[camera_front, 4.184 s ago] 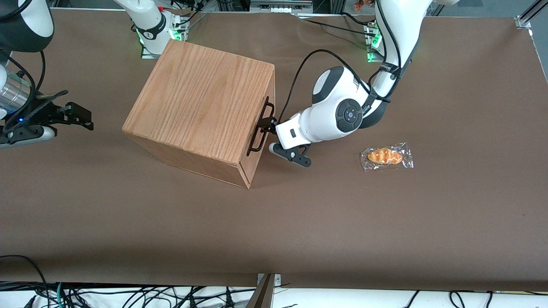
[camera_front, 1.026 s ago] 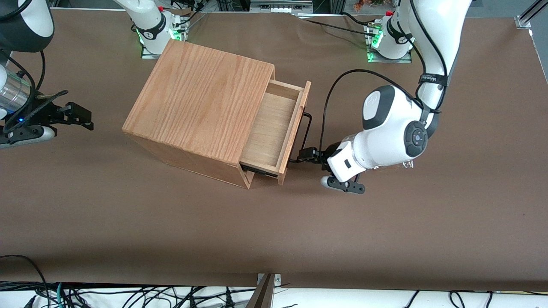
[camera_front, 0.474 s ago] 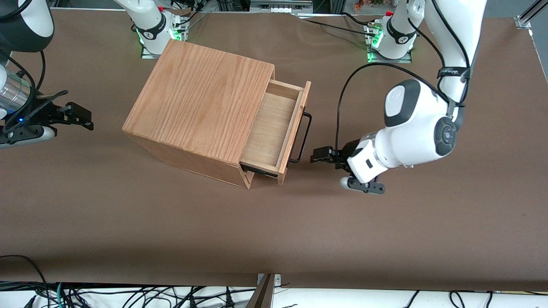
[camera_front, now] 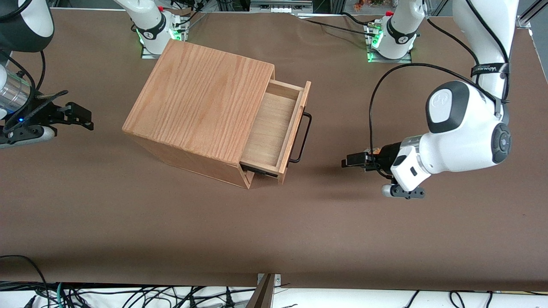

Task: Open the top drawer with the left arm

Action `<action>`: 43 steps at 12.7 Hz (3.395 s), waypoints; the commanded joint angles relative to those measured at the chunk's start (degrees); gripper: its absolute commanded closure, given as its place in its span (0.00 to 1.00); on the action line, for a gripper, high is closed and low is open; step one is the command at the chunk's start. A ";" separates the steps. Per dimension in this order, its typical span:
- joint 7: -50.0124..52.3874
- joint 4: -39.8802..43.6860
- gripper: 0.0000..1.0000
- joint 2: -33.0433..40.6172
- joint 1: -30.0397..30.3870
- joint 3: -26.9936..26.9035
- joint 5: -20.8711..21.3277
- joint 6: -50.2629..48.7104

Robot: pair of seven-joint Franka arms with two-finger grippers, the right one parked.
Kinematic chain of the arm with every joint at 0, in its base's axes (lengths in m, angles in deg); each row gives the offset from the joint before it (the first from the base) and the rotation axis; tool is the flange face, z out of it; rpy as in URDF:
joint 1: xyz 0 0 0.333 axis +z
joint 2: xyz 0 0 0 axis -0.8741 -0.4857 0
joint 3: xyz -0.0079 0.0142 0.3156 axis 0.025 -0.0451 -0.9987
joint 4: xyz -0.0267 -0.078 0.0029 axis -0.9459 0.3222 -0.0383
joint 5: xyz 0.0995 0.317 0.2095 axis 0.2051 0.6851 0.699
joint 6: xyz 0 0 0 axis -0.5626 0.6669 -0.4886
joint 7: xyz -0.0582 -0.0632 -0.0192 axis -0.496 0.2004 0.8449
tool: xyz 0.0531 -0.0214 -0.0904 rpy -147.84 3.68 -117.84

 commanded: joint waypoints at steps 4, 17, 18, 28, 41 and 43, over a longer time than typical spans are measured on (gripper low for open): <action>-4.09 -0.24 0.00 4.03 4.91 0.28 13.83 -6.57; -22.04 -5.05 0.00 19.29 17.93 0.45 29.84 -15.27; -21.78 -7.51 0.00 22.19 15.75 -0.24 31.51 -15.28; -10.79 -10.79 0.00 27.32 9.05 -2.71 30.56 -16.60; -6.92 -10.61 0.00 25.56 9.31 -3.68 29.33 -14.05; -7.27 -10.61 0.00 25.38 9.31 -3.68 29.41 -14.05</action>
